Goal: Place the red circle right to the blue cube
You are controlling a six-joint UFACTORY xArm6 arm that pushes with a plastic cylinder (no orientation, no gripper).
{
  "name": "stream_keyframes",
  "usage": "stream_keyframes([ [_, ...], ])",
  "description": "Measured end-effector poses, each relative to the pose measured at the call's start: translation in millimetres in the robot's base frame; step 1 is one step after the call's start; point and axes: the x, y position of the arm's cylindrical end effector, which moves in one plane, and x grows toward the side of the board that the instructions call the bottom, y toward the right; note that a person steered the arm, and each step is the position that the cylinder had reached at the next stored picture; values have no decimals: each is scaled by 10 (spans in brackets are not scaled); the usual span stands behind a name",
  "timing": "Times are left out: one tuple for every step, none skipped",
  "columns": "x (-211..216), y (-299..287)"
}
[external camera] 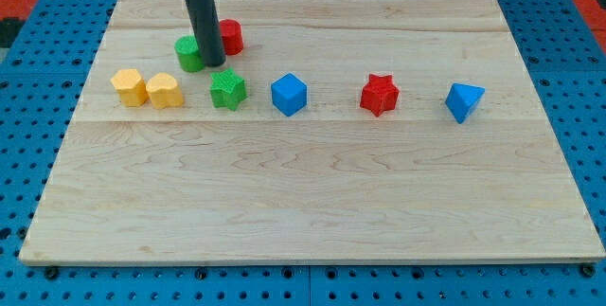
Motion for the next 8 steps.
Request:
stream_keyframes([
  [-269, 112],
  [-326, -398],
  [-696, 1],
  [-612, 985],
  [-217, 1354],
  [-575, 1451],
  [-387, 1658],
  [13, 1597],
])
